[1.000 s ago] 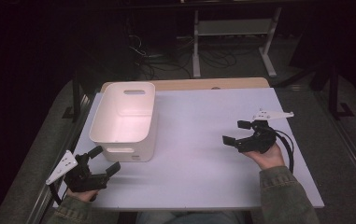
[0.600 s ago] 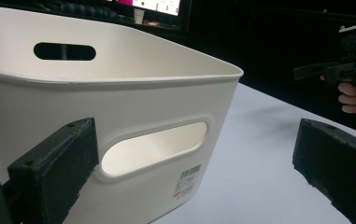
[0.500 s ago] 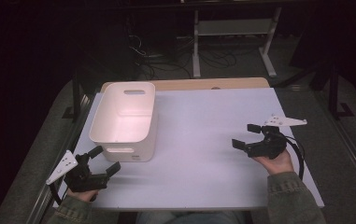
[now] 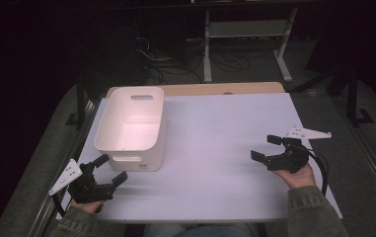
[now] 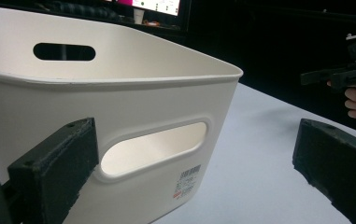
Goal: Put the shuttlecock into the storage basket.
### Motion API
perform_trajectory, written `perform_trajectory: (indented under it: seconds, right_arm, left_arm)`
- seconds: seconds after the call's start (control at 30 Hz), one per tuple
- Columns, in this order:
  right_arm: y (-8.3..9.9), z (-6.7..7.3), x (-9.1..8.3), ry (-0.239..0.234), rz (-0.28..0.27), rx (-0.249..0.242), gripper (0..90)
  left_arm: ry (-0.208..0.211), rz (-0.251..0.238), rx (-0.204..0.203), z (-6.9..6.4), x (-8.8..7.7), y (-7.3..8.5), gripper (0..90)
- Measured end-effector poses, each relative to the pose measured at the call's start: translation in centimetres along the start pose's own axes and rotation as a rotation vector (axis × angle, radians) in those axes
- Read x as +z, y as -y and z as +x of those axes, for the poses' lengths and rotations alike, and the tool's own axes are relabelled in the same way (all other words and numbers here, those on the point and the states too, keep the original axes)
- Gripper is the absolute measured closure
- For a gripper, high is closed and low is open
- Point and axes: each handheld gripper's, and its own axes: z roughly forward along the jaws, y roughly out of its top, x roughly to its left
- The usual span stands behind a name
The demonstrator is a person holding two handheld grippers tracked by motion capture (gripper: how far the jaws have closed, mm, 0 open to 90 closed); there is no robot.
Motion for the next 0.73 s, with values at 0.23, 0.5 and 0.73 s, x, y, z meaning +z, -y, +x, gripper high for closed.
perform_trajectory:
  seconds: [0.23,0.5,0.73]
  right_arm:
    - [0.9,-0.3,-0.9,0.007,-0.028,-0.009,0.0]
    - [1.9,-0.5,-1.7,0.013,-0.060,-0.004,0.0]
    - [2.7,-0.9,-2.0,0.020,-0.064,0.009,0.0]
  left_arm:
    - [0.002,-0.007,-0.001,0.0,0.1,0.0,0.0]
    - [0.002,-0.008,-0.002,0.0,0.1,0.0,0.0]
    - [0.004,-0.009,-0.002,0.0,0.1,0.0,0.0]
